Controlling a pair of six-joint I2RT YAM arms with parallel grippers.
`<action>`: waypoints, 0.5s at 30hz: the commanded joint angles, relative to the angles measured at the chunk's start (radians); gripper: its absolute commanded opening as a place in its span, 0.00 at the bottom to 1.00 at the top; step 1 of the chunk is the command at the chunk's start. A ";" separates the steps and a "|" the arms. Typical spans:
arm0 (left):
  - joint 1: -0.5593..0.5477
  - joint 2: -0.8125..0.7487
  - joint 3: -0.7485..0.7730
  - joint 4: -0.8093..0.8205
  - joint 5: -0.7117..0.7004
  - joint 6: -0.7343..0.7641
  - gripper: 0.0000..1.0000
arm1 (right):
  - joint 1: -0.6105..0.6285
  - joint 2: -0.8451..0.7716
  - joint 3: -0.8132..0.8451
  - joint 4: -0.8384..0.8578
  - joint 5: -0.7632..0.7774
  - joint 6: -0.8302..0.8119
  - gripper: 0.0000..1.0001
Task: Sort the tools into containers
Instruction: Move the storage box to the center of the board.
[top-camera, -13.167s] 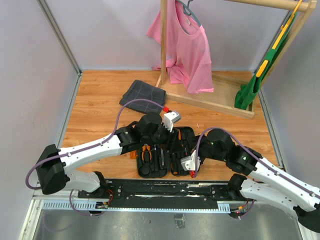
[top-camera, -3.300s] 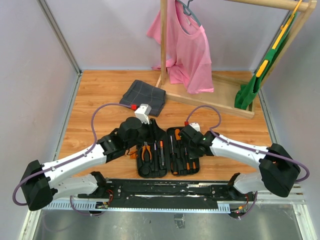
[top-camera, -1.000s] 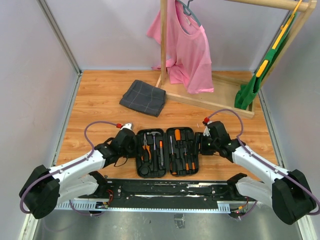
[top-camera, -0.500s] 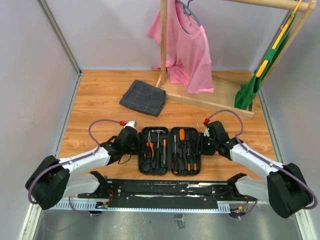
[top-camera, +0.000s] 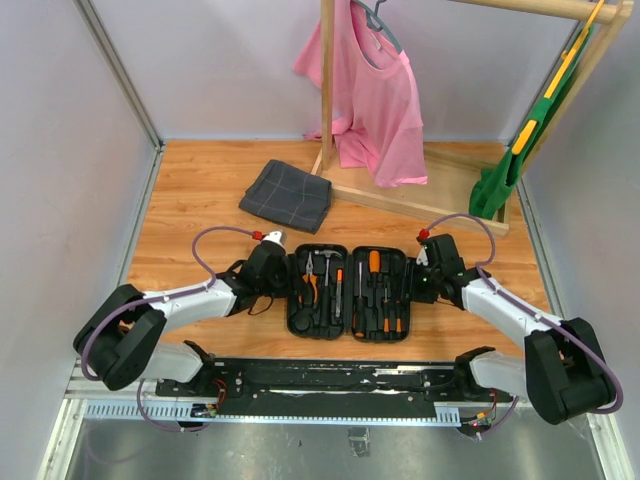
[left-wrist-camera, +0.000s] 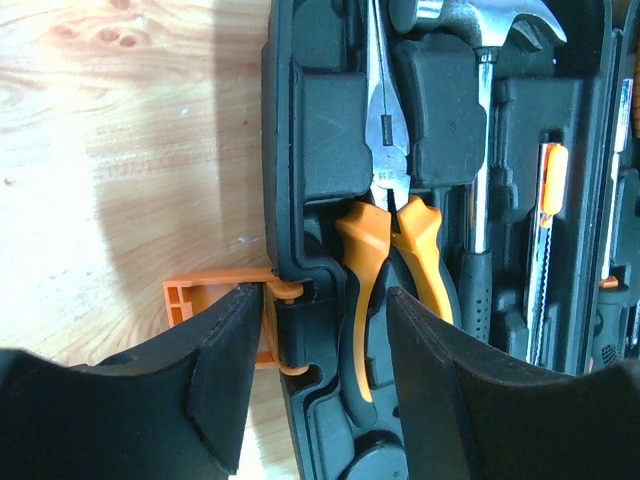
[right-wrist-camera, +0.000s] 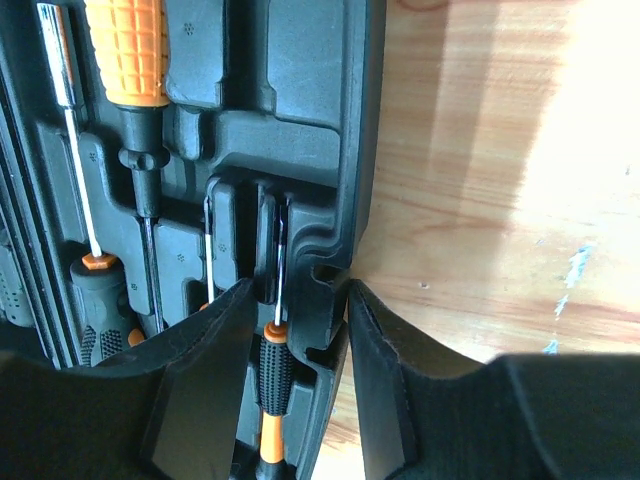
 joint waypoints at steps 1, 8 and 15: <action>-0.006 0.044 0.035 0.034 0.081 0.013 0.56 | -0.041 0.022 0.040 0.032 -0.034 -0.044 0.44; -0.005 -0.027 0.040 -0.024 0.042 0.015 0.61 | -0.068 0.001 0.035 0.020 -0.047 -0.060 0.50; 0.001 -0.121 0.055 -0.088 -0.001 0.032 0.65 | -0.073 -0.021 0.019 0.014 -0.047 -0.063 0.53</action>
